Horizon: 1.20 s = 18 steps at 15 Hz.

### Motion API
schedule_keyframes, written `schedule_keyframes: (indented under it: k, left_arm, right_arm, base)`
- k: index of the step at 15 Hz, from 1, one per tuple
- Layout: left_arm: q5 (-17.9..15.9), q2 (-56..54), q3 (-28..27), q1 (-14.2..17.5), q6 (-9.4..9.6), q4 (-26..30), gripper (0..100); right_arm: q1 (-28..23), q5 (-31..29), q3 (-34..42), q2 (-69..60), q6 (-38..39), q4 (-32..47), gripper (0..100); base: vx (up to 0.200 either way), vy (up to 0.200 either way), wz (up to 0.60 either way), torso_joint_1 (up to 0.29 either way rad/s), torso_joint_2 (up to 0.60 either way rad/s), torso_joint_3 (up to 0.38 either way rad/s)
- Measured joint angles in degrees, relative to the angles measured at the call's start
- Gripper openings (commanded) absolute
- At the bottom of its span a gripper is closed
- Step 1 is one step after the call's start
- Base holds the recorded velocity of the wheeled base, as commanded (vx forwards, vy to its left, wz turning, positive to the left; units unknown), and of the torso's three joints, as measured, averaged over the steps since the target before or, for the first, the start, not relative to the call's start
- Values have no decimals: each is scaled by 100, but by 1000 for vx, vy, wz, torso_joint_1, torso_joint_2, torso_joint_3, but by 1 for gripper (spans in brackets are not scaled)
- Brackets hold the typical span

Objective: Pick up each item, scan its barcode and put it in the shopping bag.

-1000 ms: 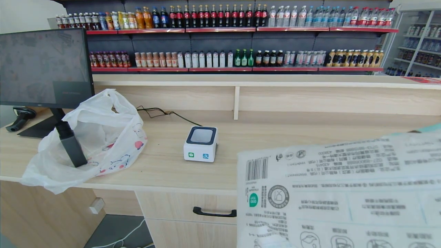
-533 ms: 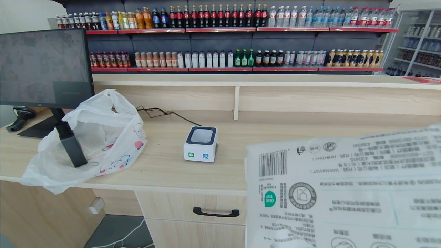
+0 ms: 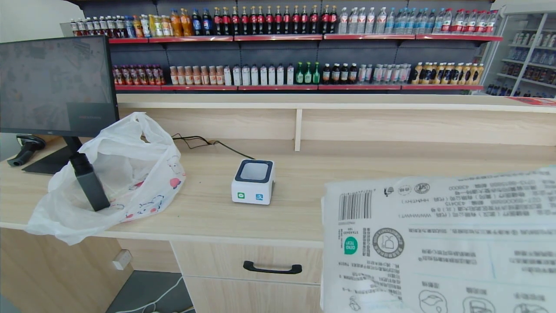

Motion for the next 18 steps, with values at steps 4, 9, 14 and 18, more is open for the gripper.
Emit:
schedule_keyframes:
  k: [4, 9, 14, 18]
  left_arm:
    - [0, 0, 0, 0, 2, 0, 100]
    - [0, 0, 0, 0, 2, 0, 100]
    - [0, 0, 0, 0, 2, 0, 100]
    - [0, 0, 0, 0, 0, 0, 100]
  right_arm:
    - [-228, 9, 527, -74, -1954, 0, 0]
    - [-433, 52, 1075, -146, -5127, -2, 0]
    - [-1551, 383, 824, 313, -7648, 0, 0]
    - [-2016, 517, 840, 853, -11107, -2, 0]
  base:
    - [0, 0, 0, 0, 0, 0]
    - [0, 0, 0, 0, 0, 0]
    - [0, 0, 0, 0, 0, 0]
    - [0, 0, 0, 0, 0, 0]
